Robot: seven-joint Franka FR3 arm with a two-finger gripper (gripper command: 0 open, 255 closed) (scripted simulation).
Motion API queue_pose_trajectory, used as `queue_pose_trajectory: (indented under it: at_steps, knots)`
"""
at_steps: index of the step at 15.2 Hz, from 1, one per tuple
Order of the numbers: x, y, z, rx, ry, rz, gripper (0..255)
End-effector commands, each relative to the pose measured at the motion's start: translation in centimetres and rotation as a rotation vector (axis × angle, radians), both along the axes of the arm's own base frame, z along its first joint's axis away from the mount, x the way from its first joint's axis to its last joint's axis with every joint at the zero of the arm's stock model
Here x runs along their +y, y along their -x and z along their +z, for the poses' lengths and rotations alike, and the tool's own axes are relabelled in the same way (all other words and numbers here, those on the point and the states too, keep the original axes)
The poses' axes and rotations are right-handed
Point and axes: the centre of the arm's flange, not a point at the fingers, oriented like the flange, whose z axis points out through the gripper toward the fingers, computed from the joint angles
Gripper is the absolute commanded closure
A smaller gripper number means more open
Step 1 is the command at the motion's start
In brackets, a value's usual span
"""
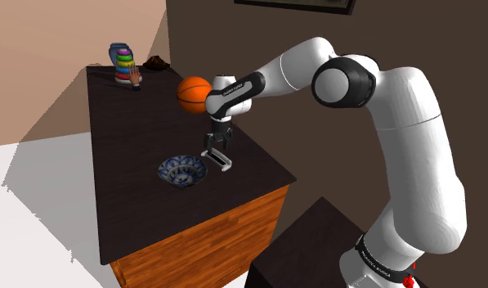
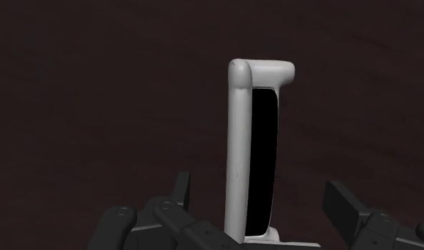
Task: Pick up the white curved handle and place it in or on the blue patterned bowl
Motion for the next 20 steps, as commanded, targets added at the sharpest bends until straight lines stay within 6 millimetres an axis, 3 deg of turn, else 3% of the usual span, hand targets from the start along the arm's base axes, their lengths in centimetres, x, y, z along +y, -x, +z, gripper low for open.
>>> queue_pose_trajectory:
  at_steps: [1,6,13,14,20]
  knots:
    - [0.1,-0.2,-1.0,0.0,-0.001,0.001,0]
    - [0.3,-0.1,-3.4,0.0,-0.001,0.001,0]
    - [0.3,-0.1,-3.4,0.0,-0.001,0.001,0]
    - [0.3,-0.1,-3.4,0.0,-0.001,0.001,255]
    - [0.3,-0.1,-3.4,0.0,-0.001,0.001,255]
